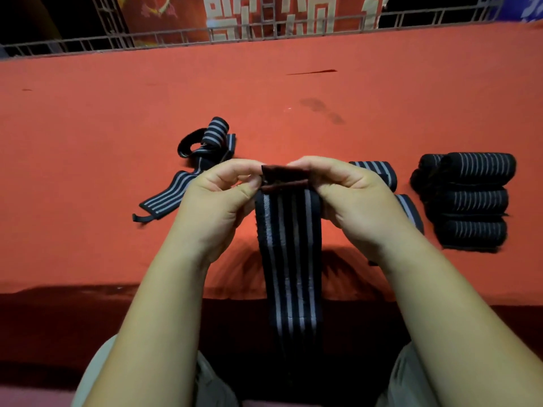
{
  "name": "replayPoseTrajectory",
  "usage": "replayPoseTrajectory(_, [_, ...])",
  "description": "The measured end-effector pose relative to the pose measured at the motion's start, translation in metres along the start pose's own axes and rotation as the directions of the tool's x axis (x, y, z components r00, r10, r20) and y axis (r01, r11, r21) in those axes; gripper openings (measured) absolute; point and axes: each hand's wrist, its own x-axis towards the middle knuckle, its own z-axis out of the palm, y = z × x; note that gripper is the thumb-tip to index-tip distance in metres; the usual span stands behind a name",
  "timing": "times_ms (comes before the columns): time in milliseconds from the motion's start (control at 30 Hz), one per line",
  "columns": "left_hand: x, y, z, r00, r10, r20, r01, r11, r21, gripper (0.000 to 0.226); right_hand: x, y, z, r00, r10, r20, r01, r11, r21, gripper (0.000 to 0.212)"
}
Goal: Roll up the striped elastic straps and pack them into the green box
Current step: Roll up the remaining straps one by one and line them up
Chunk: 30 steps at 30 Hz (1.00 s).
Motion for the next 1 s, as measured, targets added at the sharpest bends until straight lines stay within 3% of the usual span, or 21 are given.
replayPoseTrajectory(133, [-0.001,0.003,-0.001,0.999,-0.026,0.018,0.026,0.999,0.028,0.041,0.003,-0.001,0.001,1.0,0.004,-0.007,-0.004,1.0,-0.026,0.042])
replayPoseTrajectory(267, [-0.002,0.007,-0.003,0.998,-0.001,0.065,-0.002,0.999,0.052,0.032,0.003,-0.001,0.0,1.0,-0.027,-0.003,0.027,0.999,-0.019,0.023])
replayPoseTrajectory(367, [-0.008,0.01,-0.002,0.997,-0.01,0.074,0.01,1.0,0.009,0.025,-0.002,-0.002,-0.001,0.997,-0.081,0.001,0.08,0.99,-0.119,0.01])
replayPoseTrajectory(500, [-0.012,0.01,-0.004,0.991,-0.084,0.102,0.088,0.996,-0.028,0.022,-0.007,-0.001,-0.001,0.991,-0.133,-0.004,0.13,0.979,-0.158,0.013])
replayPoseTrajectory(667, [-0.016,0.001,-0.001,0.984,-0.073,0.161,0.049,0.988,0.148,0.031,-0.009,0.001,0.003,0.988,-0.152,0.0,0.149,0.969,-0.199,0.022])
replayPoseTrajectory(833, [-0.011,-0.004,-0.001,0.994,-0.04,0.1,0.028,0.992,0.124,0.029,-0.009,0.003,0.003,1.0,-0.018,-0.024,0.015,0.993,-0.118,0.039])
replayPoseTrajectory(1000, [-0.006,-0.002,-0.003,1.0,0.023,0.001,-0.023,0.994,0.108,0.029,-0.016,-0.002,-0.004,0.977,0.177,0.115,-0.119,0.911,-0.395,0.019])
